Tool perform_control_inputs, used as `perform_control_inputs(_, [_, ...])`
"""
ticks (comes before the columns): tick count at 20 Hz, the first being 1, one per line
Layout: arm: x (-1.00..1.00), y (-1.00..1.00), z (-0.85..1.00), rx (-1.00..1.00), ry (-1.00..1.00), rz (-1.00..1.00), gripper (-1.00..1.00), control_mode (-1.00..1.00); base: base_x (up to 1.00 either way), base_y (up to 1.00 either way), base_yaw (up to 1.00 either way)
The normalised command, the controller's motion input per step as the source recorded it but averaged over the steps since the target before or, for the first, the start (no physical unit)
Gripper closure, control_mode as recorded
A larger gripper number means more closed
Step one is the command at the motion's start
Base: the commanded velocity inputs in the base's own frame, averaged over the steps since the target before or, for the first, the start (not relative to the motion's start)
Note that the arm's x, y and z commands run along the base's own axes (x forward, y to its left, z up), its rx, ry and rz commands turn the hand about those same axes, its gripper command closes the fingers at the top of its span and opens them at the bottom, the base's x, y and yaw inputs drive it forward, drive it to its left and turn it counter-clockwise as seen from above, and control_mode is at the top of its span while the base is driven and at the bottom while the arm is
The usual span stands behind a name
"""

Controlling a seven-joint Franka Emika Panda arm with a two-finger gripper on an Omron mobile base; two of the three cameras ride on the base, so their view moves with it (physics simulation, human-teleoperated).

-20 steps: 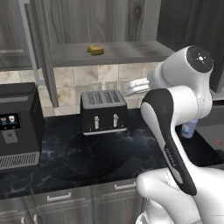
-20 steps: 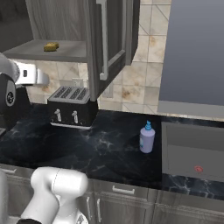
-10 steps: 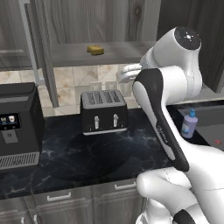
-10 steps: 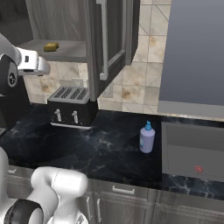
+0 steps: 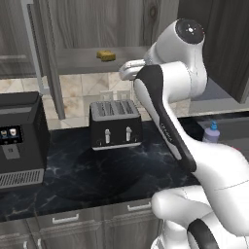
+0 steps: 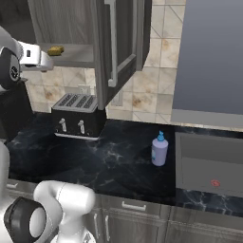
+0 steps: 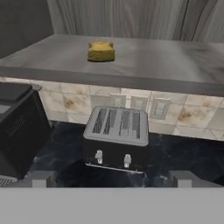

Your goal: Locate and retrieve the sponge and soap dispenser from the cabinet. Place them next to the sink.

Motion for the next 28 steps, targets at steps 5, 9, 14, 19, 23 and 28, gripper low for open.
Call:
perform_control_inputs(5, [0.47,0.03,0.22,-0.04,0.03,0.01,-1.00,-1.00,0.00,0.00,0.00])
perform_control_inputs(9, [0.52,0.20,0.02,-0.05,-0.01,0.01,-1.00,-1.00,0.00,0.00,0.00])
perform_control_inputs(14, [0.54,0.24,0.00,-0.02,-0.03,0.03,-1.00,-1.00,0.00,0.00,0.00])
perform_control_inputs(19, [0.61,0.07,-0.01,0.00,-0.06,0.10,-1.00,-1.00,0.00,0.00,0.00])
perform_control_inputs(23, [0.63,0.14,-0.02,-0.01,0.00,0.05,-1.00,-1.00,0.00,0.00,0.00])
perform_control_inputs(28, [0.67,0.27,-0.03,-0.06,0.02,-0.01,-1.00,-1.00,0.00,0.00,0.00])
